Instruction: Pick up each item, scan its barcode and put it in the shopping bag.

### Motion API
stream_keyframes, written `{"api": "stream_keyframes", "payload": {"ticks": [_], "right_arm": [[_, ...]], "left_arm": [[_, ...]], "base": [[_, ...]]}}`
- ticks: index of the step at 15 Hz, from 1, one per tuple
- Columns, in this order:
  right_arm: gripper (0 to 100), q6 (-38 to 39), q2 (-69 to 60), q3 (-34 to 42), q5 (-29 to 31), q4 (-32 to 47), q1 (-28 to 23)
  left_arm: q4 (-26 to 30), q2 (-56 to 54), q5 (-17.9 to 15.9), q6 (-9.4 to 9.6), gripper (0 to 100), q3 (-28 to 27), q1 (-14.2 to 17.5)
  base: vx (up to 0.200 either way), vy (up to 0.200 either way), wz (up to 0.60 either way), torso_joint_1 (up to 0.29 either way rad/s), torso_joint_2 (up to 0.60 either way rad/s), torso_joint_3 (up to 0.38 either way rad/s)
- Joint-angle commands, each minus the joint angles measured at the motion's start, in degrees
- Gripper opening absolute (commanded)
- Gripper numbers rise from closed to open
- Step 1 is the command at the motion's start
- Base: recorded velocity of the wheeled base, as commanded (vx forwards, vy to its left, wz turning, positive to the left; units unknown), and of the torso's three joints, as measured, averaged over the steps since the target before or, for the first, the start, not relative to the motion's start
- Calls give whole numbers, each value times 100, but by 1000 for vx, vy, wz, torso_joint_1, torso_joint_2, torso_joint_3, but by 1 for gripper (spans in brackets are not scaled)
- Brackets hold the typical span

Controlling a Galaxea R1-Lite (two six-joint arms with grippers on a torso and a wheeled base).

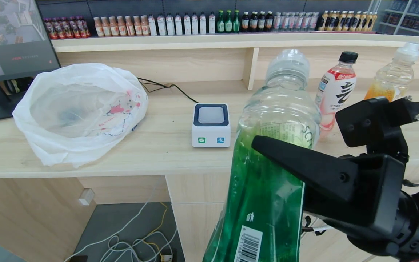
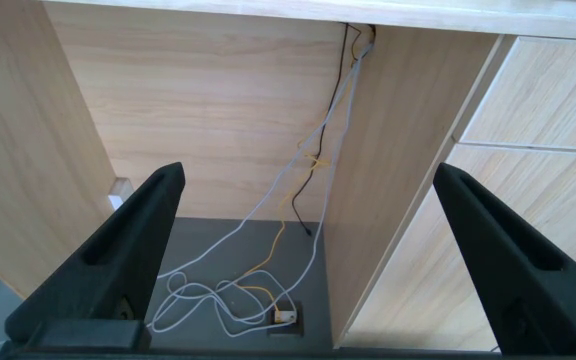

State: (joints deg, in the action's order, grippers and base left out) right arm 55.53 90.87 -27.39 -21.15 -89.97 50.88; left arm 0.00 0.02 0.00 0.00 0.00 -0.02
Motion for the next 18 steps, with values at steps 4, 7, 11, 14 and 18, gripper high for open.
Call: {"api": "stream_keyframes", "payload": {"ticks": [4,7,11,14,18], "right_arm": [[0,-613,-60,41,111,-3,1],[0,-1510,-60,103,94,-3,1],[0,-3250,-280,-117,401,796,-26],[0,-4155,-816,-882,1702,2238,-26],[0,-5737,-1256,-882,2344,3240,-52]], "left_arm": [[0,-2,0,0,100,0,2],[0,-2,0,0,100,0,2],[0,-2,-9,0,100,0,2],[0,-2,0,0,100,0,-6],[0,-2,0,0,100,0,-6]], "base": [[0,0,0,0,0,0],[0,0,0,0,0,0],[0,0,0,0,0,0],[0,0,0,0,0,0],[0,0,0,0,0,0]]}}
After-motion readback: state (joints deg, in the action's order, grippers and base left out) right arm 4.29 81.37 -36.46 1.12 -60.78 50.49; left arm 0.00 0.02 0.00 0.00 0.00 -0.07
